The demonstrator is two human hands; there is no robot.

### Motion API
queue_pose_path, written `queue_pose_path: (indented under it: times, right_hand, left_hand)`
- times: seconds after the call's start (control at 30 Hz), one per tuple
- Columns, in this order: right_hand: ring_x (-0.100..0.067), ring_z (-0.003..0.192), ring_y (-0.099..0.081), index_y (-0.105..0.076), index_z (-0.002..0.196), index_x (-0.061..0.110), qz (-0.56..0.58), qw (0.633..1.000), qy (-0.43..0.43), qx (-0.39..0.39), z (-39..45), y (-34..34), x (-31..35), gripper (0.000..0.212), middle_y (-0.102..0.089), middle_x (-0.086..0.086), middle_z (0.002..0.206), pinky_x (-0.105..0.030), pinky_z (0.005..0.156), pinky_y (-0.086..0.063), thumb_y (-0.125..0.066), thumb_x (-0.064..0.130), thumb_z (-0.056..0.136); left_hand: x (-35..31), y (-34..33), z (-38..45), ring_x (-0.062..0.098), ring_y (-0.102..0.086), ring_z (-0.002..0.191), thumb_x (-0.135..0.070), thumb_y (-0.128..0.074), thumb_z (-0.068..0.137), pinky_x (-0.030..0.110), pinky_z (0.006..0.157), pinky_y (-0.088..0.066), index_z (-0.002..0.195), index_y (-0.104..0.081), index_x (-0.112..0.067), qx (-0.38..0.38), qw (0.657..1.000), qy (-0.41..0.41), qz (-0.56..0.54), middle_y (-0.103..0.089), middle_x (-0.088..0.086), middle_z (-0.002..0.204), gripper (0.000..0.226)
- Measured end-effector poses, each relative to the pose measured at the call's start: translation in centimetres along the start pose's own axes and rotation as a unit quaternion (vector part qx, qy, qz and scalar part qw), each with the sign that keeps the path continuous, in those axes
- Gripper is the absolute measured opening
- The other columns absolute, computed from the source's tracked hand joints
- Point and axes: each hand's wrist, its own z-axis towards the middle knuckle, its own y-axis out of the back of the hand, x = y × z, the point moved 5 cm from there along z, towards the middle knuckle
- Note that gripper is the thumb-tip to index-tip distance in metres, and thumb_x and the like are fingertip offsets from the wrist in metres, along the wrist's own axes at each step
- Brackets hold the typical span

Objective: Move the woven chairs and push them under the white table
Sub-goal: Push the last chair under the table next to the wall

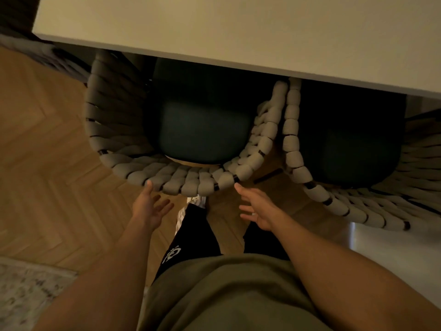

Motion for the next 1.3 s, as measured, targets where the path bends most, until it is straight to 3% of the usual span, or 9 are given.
queue_pose_path:
  times: [0.17, 0.23, 0.37, 0.43, 0.67, 0.97, 1.13, 1.3]
  right_hand:
    - [-0.036, 0.135, -0.049, -0.014, 0.161, 0.026, 0.129, 0.990, -0.014, -0.052, 1.7, -5.3, 0.2, 0.091, -0.039, -0.010, 0.159, -0.054, 0.105, -0.048, -0.073, 0.035, 0.091]
    - [-0.039, 0.137, -0.046, -0.021, 0.158, 0.030, 0.176, 0.981, -0.021, -0.074, 2.4, -6.9, 0.6, 0.083, -0.039, -0.008, 0.158, -0.057, 0.101, -0.050, -0.072, 0.031, 0.093]
    - [-0.036, 0.128, -0.054, -0.044, 0.133, 0.031, 0.209, 0.970, 0.030, -0.124, 3.3, -8.3, 1.2, 0.047, -0.054, -0.006, 0.143, -0.064, 0.092, -0.053, -0.068, 0.017, 0.096]
    - [-0.034, 0.124, -0.058, -0.047, 0.135, 0.029, 0.218, 0.964, 0.044, -0.147, 3.7, -8.4, 1.3, 0.047, -0.058, -0.008, 0.139, -0.064, 0.090, -0.054, -0.067, 0.011, 0.096]
    - [-0.034, 0.121, -0.062, -0.049, 0.142, 0.023, 0.220, 0.958, 0.071, -0.172, 4.1, -8.6, 3.0, 0.056, -0.061, -0.010, 0.136, -0.063, 0.085, -0.057, -0.068, 0.005, 0.093]
    - [-0.035, 0.119, -0.062, -0.049, 0.140, 0.020, 0.227, 0.957, 0.051, -0.175, 4.8, -7.4, 2.6, 0.054, -0.062, -0.011, 0.133, -0.063, 0.084, -0.057, -0.068, 0.003, 0.093]
    - [-0.029, 0.119, -0.062, -0.048, 0.141, 0.021, 0.213, 0.963, 0.039, -0.157, 5.5, -7.3, 2.2, 0.056, -0.060, -0.007, 0.138, -0.050, 0.074, -0.063, -0.071, 0.010, 0.091]
    - [-0.028, 0.120, -0.061, -0.044, 0.141, 0.020, 0.192, 0.968, 0.074, -0.141, 4.3, -7.1, 2.4, 0.054, -0.060, -0.004, 0.133, -0.058, 0.087, -0.058, -0.069, 0.010, 0.094]
  left_hand:
    - [-7.2, 2.5, 3.0, 0.036, -0.059, 0.113, -0.048, -0.061, 0.095, 0.049, 0.083, -0.055, 0.144, -0.048, -0.021, 0.003, 0.999, -0.015, 0.052, -0.053, 0.010, 0.138, 0.057]
    - [-9.9, 3.1, 4.3, 0.033, -0.064, 0.106, -0.043, -0.062, 0.096, 0.048, 0.073, -0.058, 0.141, -0.048, -0.021, 0.018, 0.998, -0.028, 0.063, -0.058, 0.008, 0.134, 0.052]
    - [-12.1, 3.1, 6.0, 0.039, -0.064, 0.106, -0.026, -0.058, 0.101, 0.057, 0.064, -0.059, 0.142, -0.038, -0.025, 0.039, 0.995, -0.037, 0.085, -0.054, 0.010, 0.133, 0.046]
    - [-12.2, 3.1, 6.5, 0.041, -0.062, 0.111, -0.022, -0.054, 0.103, 0.057, 0.062, -0.059, 0.144, -0.038, -0.025, 0.052, 0.994, -0.043, 0.088, -0.053, 0.012, 0.137, 0.044]
    - [-13.5, 2.5, 6.9, 0.036, -0.063, 0.105, -0.017, -0.054, 0.103, 0.060, 0.060, -0.058, 0.142, -0.044, -0.020, 0.053, 0.995, -0.052, 0.063, -0.056, 0.008, 0.134, 0.040]
    - [-12.3, 2.3, 7.0, 0.041, -0.060, 0.115, -0.016, -0.053, 0.103, 0.069, 0.078, -0.053, 0.144, -0.041, -0.025, 0.060, 0.996, -0.041, 0.060, -0.053, 0.010, 0.141, 0.044]
    - [-12.3, 2.2, 7.3, 0.040, -0.061, 0.114, -0.016, -0.052, 0.103, 0.068, 0.078, -0.054, 0.143, -0.042, -0.029, 0.080, 0.993, -0.031, 0.085, -0.053, 0.010, 0.139, 0.043]
    - [-12.8, 2.3, 7.1, 0.039, -0.063, 0.113, -0.021, -0.059, 0.099, 0.060, 0.078, -0.057, 0.142, -0.041, -0.024, 0.058, 0.992, -0.022, 0.113, -0.054, 0.011, 0.138, 0.046]
